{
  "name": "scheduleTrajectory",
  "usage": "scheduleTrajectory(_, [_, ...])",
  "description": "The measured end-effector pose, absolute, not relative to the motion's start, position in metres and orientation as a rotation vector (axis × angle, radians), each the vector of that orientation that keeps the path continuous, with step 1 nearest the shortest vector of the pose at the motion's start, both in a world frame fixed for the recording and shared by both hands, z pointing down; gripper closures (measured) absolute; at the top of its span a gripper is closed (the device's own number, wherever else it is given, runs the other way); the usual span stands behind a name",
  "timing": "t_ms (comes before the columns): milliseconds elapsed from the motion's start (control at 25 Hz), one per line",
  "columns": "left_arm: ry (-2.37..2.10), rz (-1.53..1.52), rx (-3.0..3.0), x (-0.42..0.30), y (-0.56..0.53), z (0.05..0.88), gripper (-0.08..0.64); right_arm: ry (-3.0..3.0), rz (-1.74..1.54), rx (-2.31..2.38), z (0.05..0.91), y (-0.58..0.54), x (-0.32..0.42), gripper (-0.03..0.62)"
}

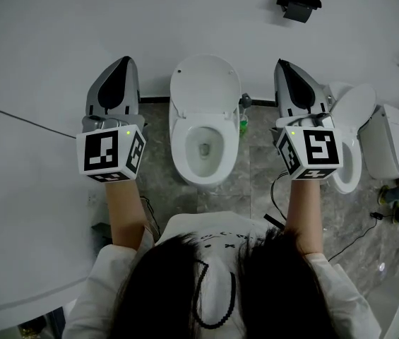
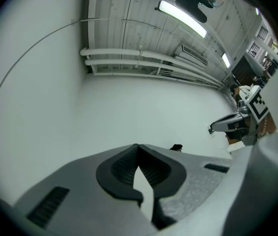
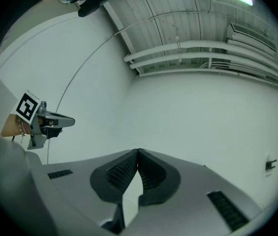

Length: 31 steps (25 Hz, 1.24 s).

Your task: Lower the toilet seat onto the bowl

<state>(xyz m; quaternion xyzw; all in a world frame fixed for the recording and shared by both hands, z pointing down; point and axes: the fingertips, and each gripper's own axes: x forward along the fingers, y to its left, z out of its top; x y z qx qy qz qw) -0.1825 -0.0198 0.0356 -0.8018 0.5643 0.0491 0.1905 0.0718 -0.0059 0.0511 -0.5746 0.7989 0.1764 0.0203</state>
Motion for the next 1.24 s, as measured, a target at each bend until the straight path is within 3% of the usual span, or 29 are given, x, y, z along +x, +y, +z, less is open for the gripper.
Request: scheduleTrajectory(1240, [1.546, 0.136, -2.208, -0.167, -0.011, 0.027, 0.552, 2.442, 0.640, -1.741, 0.048, 0.005, 0.075, 0.566])
